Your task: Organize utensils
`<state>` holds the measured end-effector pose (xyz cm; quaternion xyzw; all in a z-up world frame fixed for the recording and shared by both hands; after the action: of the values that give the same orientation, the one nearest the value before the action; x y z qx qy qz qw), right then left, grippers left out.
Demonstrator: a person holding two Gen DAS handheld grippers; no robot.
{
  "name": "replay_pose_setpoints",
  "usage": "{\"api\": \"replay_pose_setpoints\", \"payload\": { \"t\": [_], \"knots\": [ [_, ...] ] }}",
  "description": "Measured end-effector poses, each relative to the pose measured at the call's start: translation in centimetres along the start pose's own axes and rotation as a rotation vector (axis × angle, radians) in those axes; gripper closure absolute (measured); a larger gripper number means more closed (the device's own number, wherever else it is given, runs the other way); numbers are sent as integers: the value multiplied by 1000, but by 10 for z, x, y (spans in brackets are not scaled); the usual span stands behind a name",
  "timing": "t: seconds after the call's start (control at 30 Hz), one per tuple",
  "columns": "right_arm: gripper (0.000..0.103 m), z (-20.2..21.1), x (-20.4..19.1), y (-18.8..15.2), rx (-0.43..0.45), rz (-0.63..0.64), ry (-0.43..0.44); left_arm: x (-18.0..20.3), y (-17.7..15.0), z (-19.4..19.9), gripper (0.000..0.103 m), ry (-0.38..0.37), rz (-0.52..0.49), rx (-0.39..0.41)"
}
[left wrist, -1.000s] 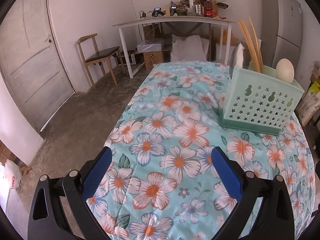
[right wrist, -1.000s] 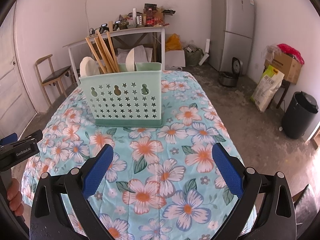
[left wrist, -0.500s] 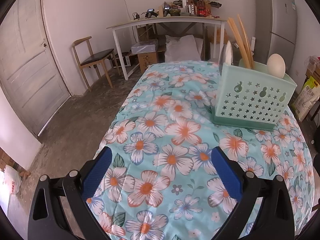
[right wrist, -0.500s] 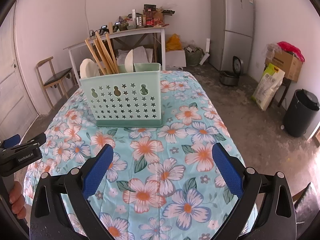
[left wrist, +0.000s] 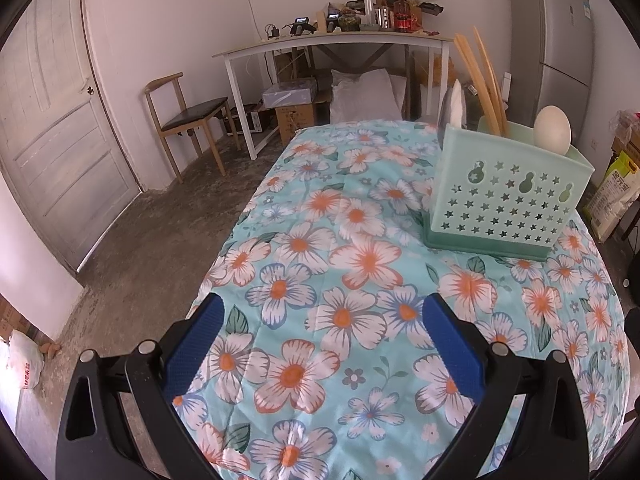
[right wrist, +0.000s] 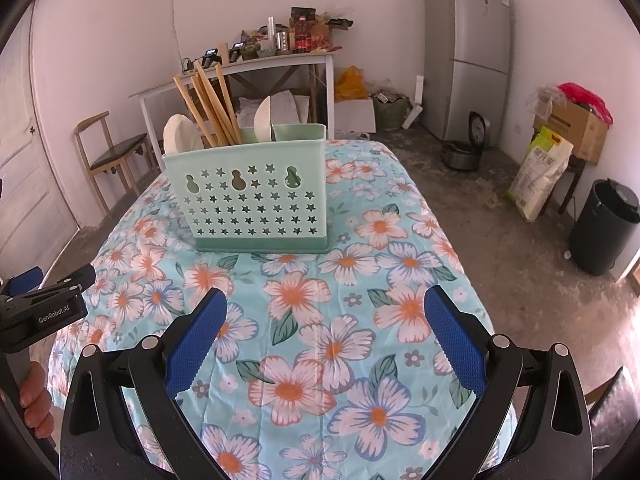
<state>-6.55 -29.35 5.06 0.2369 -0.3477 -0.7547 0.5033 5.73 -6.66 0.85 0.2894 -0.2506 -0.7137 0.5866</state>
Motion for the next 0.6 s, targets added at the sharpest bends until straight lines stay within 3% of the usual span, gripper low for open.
{"api": "replay_pose_setpoints", "payload": {
  "t": [0.6],
  "knots": [
    [8,3,-3,2,10,17,5,-2,1,-1,6,-1,6,2]
  ]
}}
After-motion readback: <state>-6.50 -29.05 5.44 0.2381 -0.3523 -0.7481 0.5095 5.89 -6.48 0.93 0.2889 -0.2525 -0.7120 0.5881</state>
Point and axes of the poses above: each gripper's, at about its wrist camera, not at the fingertips, and z roughly against the way its jaws point, x to its right, y to its top, the point moved 3 cm from there along -z, roughly the way its jaws point, and after that the axes turned 1 degree about y, right-handed, at the moved point
